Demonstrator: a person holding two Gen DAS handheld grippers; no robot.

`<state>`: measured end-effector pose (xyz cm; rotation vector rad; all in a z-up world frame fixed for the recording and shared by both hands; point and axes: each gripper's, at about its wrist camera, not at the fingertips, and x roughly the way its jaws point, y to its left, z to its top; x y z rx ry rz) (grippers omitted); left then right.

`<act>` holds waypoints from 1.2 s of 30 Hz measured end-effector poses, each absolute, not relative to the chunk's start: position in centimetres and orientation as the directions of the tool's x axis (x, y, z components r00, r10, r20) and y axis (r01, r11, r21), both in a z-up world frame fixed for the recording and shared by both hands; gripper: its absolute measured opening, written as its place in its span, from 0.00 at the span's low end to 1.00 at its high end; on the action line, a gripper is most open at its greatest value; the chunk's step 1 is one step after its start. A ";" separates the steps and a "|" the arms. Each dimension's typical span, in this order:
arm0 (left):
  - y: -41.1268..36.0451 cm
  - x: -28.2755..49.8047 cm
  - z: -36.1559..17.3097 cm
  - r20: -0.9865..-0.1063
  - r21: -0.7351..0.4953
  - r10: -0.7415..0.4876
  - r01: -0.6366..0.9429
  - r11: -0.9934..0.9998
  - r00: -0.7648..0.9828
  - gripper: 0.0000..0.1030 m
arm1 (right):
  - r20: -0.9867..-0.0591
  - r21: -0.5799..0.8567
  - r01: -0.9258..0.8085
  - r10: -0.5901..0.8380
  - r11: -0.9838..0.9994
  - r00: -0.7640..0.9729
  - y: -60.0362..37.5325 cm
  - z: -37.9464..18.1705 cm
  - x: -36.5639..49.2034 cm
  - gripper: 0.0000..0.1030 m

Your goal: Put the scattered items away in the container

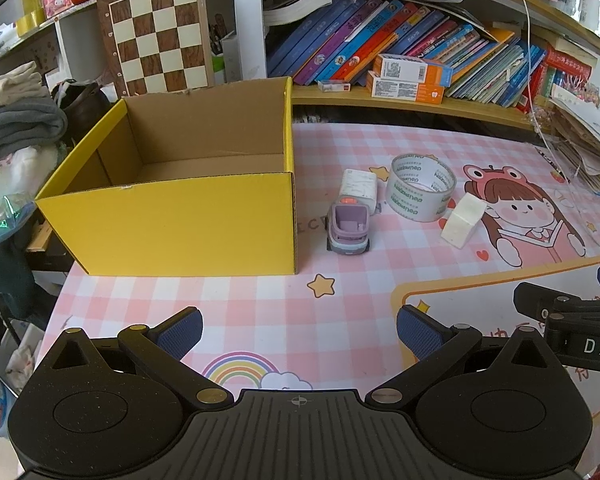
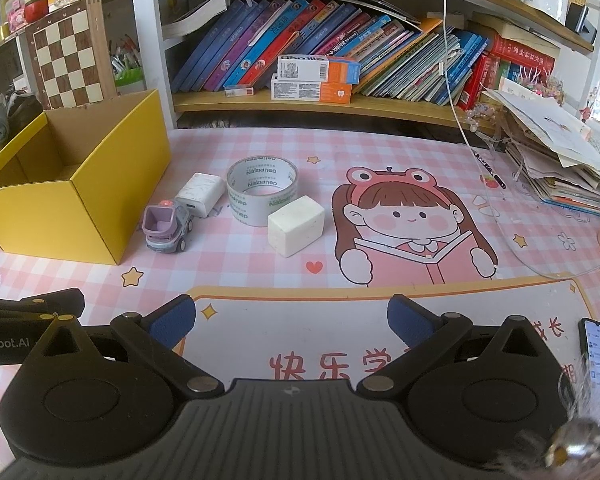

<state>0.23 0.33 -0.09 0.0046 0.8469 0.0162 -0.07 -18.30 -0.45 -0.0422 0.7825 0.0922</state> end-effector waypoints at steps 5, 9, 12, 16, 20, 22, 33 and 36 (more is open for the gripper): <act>0.4 0.3 0.0 -0.750 0.010 0.017 -0.014 1.000 0.661 1.00 | -0.706 -0.003 -0.099 0.068 0.995 0.705 -18.3 -0.5 0.0 1.00; 0.5 0.3 -0.1 -0.750 0.010 0.019 -0.017 1.000 0.661 1.00 | -0.706 -0.003 -0.100 0.069 0.995 0.705 -18.3 -0.5 0.0 1.00; 0.5 0.3 -0.1 -0.750 0.010 0.019 -0.017 1.000 0.661 1.00 | -0.706 -0.003 -0.100 0.069 0.995 0.705 -18.4 -0.5 0.0 1.00; 0.4 0.3 -0.1 -0.749 0.011 0.020 -0.019 1.000 0.662 1.00 | -0.706 -0.002 -0.102 0.070 0.995 0.704 -18.4 -0.4 0.1 1.00; 0.4 0.3 -0.1 -0.748 0.012 0.020 -0.016 1.000 0.663 1.00 | -0.706 -0.003 -0.102 0.071 0.995 0.705 -18.4 -0.4 0.1 1.00; 0.3 0.3 0.0 -0.749 0.012 0.020 -0.016 1.000 0.663 1.00 | -0.706 -0.003 -0.102 0.071 0.995 0.705 -18.4 -0.5 0.1 1.00; 0.3 0.2 0.1 -0.742 -0.004 -0.001 -0.003 1.000 0.671 1.00 | -0.706 -0.004 -0.104 0.071 0.995 0.705 -18.4 -0.4 0.1 1.00; 0.3 0.2 0.1 -0.740 -0.006 -0.001 -0.005 1.000 0.673 1.00 | -0.706 -0.003 -0.105 0.072 0.994 0.705 -18.4 -0.4 0.1 1.00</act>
